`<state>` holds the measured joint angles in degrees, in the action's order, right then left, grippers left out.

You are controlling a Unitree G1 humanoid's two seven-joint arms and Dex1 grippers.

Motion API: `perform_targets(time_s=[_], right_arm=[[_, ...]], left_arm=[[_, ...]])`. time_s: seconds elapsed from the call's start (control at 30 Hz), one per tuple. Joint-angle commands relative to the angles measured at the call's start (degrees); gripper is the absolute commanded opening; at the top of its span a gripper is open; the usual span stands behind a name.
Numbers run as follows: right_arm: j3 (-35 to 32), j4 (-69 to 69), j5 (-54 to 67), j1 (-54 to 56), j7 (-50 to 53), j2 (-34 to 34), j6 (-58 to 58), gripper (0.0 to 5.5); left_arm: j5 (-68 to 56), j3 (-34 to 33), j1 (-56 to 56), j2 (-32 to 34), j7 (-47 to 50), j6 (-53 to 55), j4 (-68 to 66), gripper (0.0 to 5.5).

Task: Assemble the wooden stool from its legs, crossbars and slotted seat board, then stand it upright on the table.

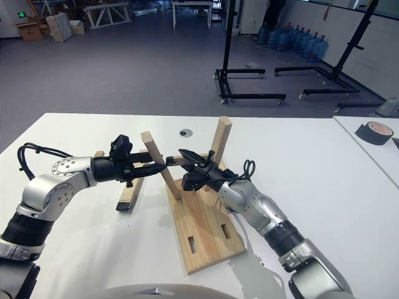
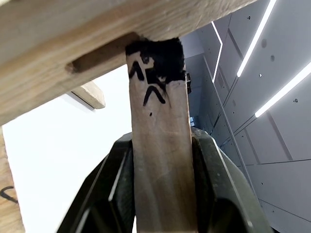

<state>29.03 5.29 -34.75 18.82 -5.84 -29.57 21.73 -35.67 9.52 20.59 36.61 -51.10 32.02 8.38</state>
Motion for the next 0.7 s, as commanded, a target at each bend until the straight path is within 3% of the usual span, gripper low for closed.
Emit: perform_targets(time_s=[0.03, 0.47, 0.7], right_arm=[[2.8, 10.4, 1.6, -18.7, -7.6, -4.9, -5.5, 1.26], [1.7, 11.0, -3.8, -21.1, -6.6, -12.0, 0.7, 1.26], [6.0, 10.9, -10.2, -21.2, -10.5, -16.1, 2.8, 1.26]], left_arm=[[7.7, 1.5, -5.3, 6.9, 1.4, 4.6, -4.4, 2.01], [4.1, -1.4, -4.8, 8.5, -2.6, 5.7, -9.1, 2.01], [5.5, -0.5, -5.3, 9.1, -4.4, 4.2, -11.7, 2.01]])
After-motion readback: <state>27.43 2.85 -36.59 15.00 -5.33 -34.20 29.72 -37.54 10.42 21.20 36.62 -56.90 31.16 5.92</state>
